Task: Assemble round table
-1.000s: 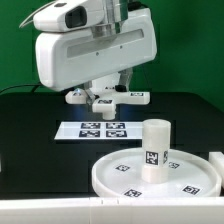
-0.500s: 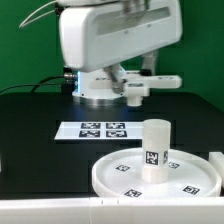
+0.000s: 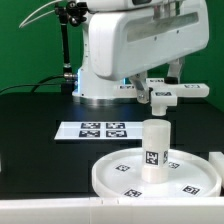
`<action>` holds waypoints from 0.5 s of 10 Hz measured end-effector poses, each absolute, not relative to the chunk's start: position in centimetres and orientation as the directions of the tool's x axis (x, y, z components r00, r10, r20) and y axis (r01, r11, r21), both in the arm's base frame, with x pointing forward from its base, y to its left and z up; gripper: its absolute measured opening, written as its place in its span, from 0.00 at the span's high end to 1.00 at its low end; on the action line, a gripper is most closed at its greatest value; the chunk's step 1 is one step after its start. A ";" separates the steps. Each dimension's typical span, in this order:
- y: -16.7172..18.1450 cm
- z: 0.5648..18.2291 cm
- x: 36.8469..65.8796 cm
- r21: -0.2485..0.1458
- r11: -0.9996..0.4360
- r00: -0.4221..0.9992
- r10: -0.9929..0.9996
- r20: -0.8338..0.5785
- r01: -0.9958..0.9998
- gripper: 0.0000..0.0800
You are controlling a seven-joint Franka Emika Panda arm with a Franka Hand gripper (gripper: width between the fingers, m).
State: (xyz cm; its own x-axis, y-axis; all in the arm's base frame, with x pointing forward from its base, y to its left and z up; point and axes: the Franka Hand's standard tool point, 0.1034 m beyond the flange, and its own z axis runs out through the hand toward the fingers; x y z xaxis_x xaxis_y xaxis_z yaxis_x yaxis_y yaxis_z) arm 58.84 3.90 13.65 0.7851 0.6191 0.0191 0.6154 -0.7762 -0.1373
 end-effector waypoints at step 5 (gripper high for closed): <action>4.2 12.2 57.2 -0.148 -0.778 0.786 0.618 0.001 0.611 0.44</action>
Offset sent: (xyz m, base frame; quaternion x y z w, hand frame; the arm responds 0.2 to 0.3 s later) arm -0.0131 -0.0007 -0.0046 -0.0140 0.0086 -0.0029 0.9999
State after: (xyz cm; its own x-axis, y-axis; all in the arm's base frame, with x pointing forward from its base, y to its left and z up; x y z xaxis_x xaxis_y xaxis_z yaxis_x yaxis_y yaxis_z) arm 57.22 4.22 12.25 0.7863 0.6178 0.0011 0.6112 -0.7776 -0.1477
